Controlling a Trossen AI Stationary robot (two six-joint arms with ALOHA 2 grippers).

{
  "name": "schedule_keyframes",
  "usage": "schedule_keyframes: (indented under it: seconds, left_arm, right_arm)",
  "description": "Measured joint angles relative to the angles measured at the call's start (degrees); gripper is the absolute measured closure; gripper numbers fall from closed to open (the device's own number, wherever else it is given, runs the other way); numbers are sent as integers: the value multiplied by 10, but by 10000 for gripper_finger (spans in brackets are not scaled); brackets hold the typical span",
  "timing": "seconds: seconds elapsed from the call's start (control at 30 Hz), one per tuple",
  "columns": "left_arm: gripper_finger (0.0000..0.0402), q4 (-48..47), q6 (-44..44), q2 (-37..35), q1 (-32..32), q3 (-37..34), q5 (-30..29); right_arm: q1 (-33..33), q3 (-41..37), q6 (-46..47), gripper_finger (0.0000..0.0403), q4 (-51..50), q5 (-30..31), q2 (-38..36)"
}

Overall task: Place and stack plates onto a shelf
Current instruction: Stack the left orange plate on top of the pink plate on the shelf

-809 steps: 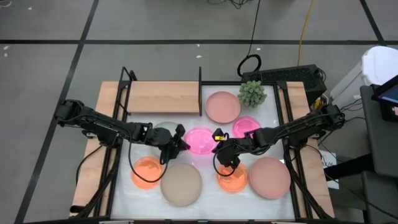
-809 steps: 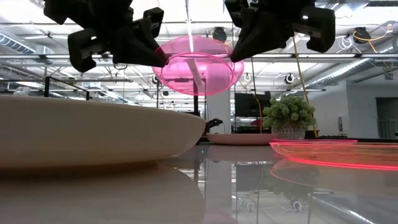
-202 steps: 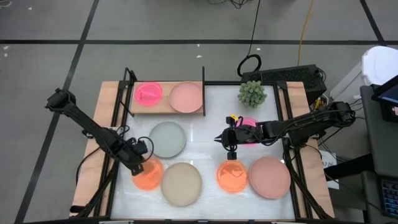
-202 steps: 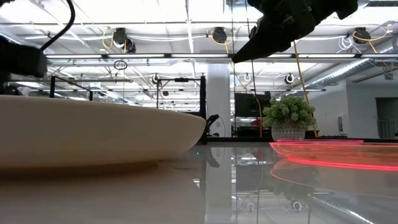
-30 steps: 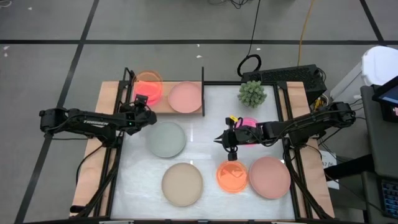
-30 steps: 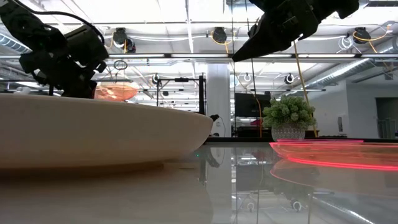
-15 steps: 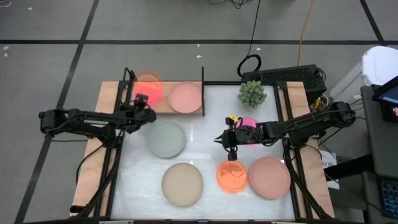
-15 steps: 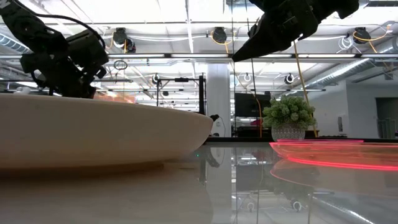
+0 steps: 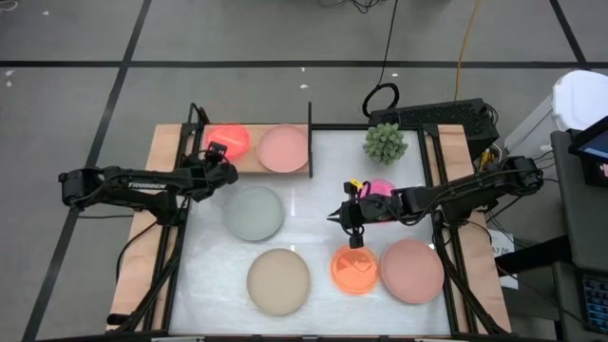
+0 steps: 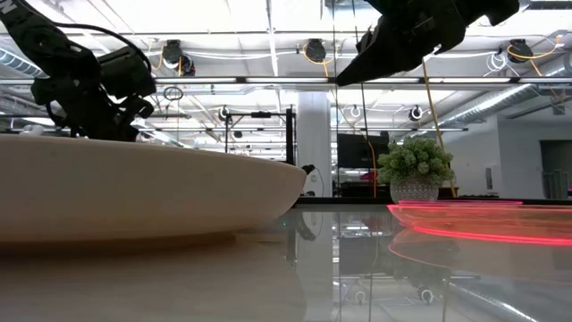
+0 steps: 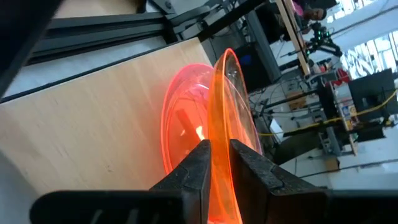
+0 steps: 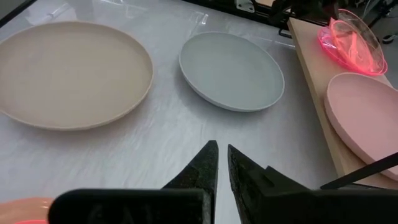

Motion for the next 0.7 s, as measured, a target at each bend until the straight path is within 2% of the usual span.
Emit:
schedule_keyframes:
  seconds: [0.17,0.53,0.7]
  left_arm:
    - [339,-2,25,0,0,0,0]
    - [339,-5,6,-8,-12,0,11]
    - [339,-10,41,-11,-12,0,8]
  right_arm:
    - [0,0,-1,383,0,0,0]
    - [0,0,-1,383,0,0,0]
    - [0,0,-3,383,-3,0,0]
